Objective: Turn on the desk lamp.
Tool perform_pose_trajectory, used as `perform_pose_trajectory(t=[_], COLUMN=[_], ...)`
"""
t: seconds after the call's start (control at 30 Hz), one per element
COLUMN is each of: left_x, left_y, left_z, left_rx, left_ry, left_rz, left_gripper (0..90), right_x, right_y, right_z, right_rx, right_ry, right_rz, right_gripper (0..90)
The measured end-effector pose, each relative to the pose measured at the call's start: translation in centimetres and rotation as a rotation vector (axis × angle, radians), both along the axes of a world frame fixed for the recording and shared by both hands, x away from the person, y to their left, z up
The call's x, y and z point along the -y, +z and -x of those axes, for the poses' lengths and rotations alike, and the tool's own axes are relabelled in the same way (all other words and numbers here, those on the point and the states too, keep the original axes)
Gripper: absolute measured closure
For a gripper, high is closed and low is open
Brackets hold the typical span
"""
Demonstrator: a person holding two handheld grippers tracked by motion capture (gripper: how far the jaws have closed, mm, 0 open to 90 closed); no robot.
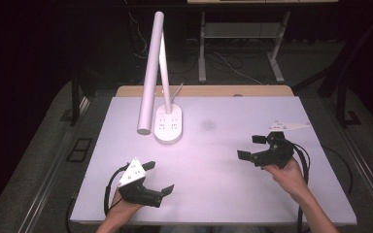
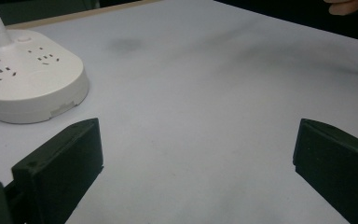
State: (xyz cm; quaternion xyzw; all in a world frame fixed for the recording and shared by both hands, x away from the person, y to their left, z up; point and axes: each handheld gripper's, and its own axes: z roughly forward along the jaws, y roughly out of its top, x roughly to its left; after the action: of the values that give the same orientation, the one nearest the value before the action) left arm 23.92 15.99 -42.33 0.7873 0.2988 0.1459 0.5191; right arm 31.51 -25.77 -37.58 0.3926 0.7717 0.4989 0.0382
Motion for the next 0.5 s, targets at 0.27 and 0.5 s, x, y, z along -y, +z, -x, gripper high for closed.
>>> perform_pose_trajectory(t=[0.27, 0.5], left_x=[-0.1, -0.1], left_y=[0.0, 0.0], left_z=[0.0, 0.0], left_rx=[0.002, 0.002], left_ry=[0.006, 0.007], left_rz=[0.000, 0.000], left_gripper=[0.5, 0.5], right_x=[1.5, 2.4], right_y=[-2.1, -3.9], right_z=[3.3, 5.6], right_rx=[-0.004, -0.027], right_ry=[-0.030, -0.066], right_rz=[0.013, 0.023], right_gripper=[0.0, 0.0])
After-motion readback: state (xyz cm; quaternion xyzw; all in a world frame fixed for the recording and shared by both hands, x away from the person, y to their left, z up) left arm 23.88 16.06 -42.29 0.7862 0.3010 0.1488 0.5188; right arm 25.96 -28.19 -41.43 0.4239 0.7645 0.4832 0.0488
